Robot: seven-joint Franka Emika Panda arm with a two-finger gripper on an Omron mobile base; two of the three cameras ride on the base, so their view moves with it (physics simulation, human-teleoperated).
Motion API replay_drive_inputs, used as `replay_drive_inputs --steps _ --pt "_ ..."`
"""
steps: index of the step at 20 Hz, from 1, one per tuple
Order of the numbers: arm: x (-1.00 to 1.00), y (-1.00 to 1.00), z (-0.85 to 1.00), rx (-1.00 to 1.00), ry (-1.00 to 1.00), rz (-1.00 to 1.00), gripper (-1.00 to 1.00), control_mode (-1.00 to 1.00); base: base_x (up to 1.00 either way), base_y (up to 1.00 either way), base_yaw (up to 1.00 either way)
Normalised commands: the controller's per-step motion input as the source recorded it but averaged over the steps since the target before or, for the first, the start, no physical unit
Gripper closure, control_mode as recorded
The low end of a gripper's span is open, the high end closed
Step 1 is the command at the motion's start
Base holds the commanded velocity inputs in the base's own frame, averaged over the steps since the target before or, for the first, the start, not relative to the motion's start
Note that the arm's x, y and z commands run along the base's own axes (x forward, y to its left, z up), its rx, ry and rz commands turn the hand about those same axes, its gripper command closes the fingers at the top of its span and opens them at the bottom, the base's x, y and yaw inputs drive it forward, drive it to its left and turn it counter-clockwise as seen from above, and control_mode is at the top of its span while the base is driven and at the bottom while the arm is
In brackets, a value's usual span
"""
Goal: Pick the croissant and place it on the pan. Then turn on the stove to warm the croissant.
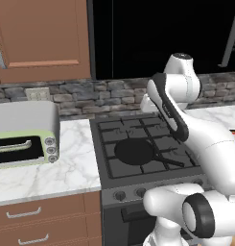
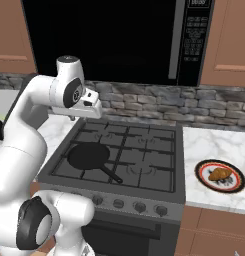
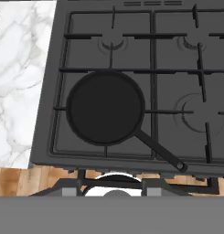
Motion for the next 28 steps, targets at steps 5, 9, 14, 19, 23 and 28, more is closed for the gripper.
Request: replay_drive_inputs --steps 5,9,14,19,23,28 --pt "0.0 0.0 0.0 0.0 0.0 0.0 -1.0 -1.0 0.0 0.0 0.0" --pt "-0.2 -0.4 -0.01 0.1 -0.05 -0.08 -1.0 -1.0 0.0 0.0 0.0" --pt "-0.2 -0.72 -0.09 0.18 -0.1 -0.14 -1.0 -1.0 0.0 0.0 0.0" --pt "-0.09 -0.89 -0.21 0.18 -0.03 -0.16 -1.0 -1.0 0.0 0.0 0.0" --pt "-0.02 -0.92 -0.35 0.13 0.0 -0.18 -1.0 -1.0 0.0 0.0 0.0" --pt "0.0 -0.88 -0.32 0.06 0.0 -0.16 -1.0 -1.0 0.0 0.0 0.0"
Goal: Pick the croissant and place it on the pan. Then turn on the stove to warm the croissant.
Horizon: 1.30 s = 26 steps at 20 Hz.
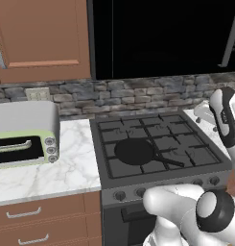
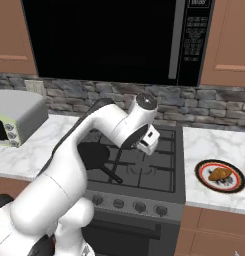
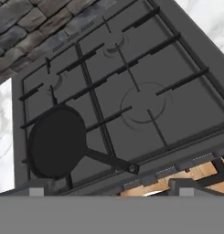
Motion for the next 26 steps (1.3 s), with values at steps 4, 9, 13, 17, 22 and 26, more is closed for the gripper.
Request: replay_drive_inputs --steps 4,9,13,17,22,26 --pt "0.0 -0.82 -0.24 0.0 0.0 -0.15 -1.0 -1.0 0.0 0.0 0.0" --pt "0.0 -0.72 -0.19 0.0 0.0 -0.13 -1.0 -1.0 0.0 0.0 0.0" --pt "0.0 -0.6 -0.15 0.0 0.05 -0.14 -1.0 -1.0 0.0 0.0 0.0" --pt "0.0 -0.46 -0.08 -0.01 0.06 -0.11 -1.0 -1.0 0.0 0.0 0.0" --pt "0.0 -0.36 -0.09 -0.05 0.04 -0.09 -1.0 -1.0 0.0 0.0 0.0" --pt "0.0 -0.28 -0.17 -0.11 0.02 -0.07 -1.0 -1.0 0.0 0.0 0.0"
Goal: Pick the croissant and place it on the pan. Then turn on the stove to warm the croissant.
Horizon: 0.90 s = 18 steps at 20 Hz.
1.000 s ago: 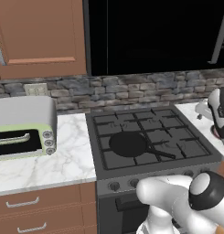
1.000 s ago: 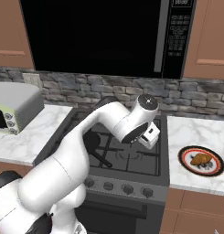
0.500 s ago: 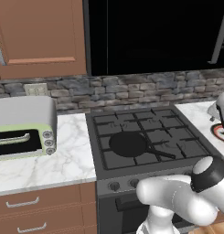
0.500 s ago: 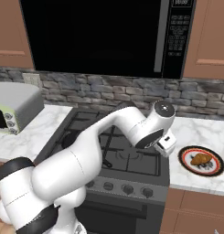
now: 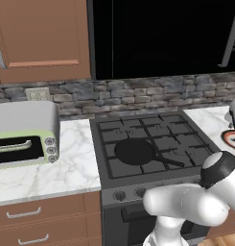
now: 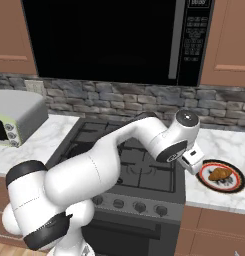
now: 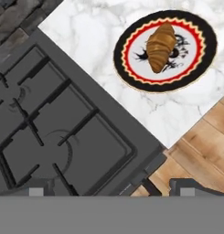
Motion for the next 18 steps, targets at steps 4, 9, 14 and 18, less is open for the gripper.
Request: replay_drive_inputs --steps 4,9,14,18 --pt "0.0 -0.24 -0.2 -0.13 0.02 -0.06 -1.0 -1.0 0.0 0.0 0.0" --pt "0.0 -0.18 -0.16 -0.11 0.02 -0.07 -1.0 -1.0 0.0 0.0 0.0" --pt "0.04 -0.09 -0.12 -0.1 0.05 -0.01 -1.0 -1.0 0.0 0.0 0.0" --pt "0.05 -0.11 -0.16 -0.07 0.07 0.0 -1.0 -1.0 0.0 0.0 0.0"
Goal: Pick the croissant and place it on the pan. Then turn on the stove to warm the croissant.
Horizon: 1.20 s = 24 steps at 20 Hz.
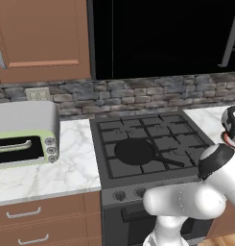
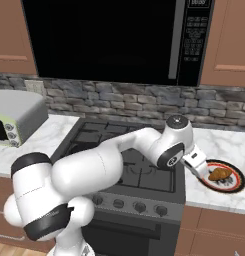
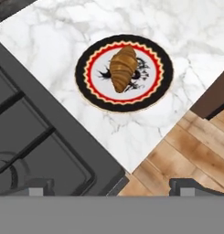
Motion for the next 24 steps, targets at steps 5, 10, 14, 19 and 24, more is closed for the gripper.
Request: replay_drive_inputs --steps 5,10,14,19,24 --pt "0.0 -0.3 -0.12 -0.01 0.03 -0.01 -1.0 -1.0 0.0 0.0 0.0" --pt "0.09 -0.34 -0.06 0.0 0.0 -0.05 -1.0 -1.0 0.0 0.0 0.0" --pt "0.22 -0.26 -0.1 0.0 0.02 -0.06 -1.0 -1.0 0.0 0.0 0.0" --pt "0.23 -0.19 -0.13 0.0 0.03 -0.07 -1.0 -1.0 0.0 0.0 0.0" --pt "0.17 -0.24 -0.09 0.0 0.01 -0.07 -1.0 -1.0 0.0 0.0 0.0"
